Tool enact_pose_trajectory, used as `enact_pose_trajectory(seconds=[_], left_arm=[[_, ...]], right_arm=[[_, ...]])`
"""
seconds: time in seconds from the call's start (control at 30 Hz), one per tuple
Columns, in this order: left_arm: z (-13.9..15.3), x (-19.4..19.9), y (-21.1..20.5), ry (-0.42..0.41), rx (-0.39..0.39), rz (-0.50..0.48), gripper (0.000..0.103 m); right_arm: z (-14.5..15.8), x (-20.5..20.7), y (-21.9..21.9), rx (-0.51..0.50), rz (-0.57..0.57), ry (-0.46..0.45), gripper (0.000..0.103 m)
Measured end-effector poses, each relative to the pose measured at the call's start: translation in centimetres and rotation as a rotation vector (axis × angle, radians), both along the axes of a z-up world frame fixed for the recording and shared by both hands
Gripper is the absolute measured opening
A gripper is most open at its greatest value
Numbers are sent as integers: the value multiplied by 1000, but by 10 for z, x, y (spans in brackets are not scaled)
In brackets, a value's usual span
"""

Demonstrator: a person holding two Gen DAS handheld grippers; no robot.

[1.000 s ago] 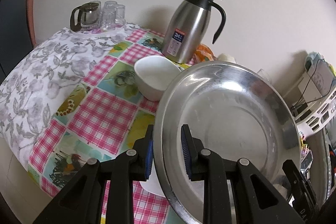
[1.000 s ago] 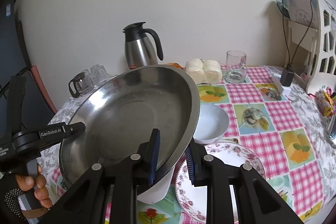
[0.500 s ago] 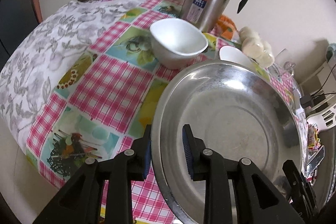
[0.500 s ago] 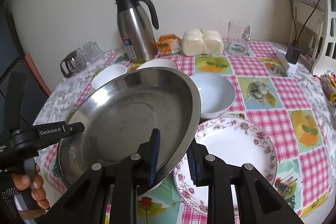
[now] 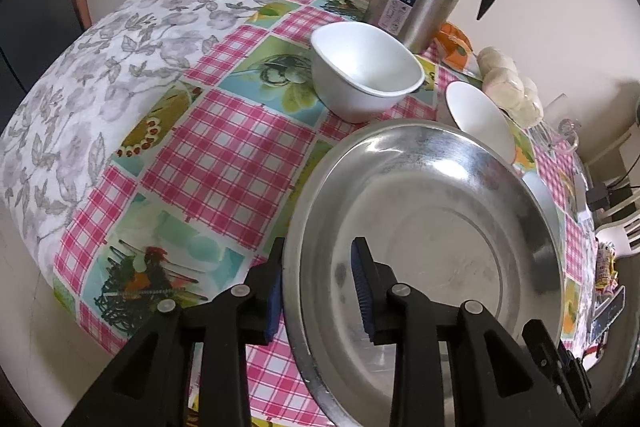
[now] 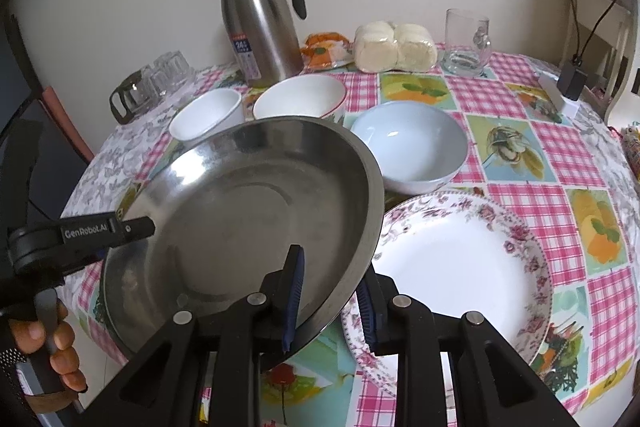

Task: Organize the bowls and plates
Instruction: 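Lower the steel tray onto the table and open both grippers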

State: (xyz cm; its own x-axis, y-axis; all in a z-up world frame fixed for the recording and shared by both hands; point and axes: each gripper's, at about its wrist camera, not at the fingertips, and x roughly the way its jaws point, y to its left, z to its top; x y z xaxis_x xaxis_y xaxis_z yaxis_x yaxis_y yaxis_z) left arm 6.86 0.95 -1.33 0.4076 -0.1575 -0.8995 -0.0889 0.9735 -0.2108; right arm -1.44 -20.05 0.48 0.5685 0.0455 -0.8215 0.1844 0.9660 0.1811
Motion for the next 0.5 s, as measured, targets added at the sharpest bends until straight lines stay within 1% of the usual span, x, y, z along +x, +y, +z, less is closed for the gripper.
enact_pose_trajectory(seconds=[0.2,0.33,0.5], left_arm=[[-4,2,3,12,12,13,34],[-13,4,1,41,17,12,34],[-15,6,-2,41,33,7,35]], right_arm=[[-10,5,9,-9,17,44,29],[-21,8,9,-6,14,83,29],[-33,11,10,-25,15,127,29]])
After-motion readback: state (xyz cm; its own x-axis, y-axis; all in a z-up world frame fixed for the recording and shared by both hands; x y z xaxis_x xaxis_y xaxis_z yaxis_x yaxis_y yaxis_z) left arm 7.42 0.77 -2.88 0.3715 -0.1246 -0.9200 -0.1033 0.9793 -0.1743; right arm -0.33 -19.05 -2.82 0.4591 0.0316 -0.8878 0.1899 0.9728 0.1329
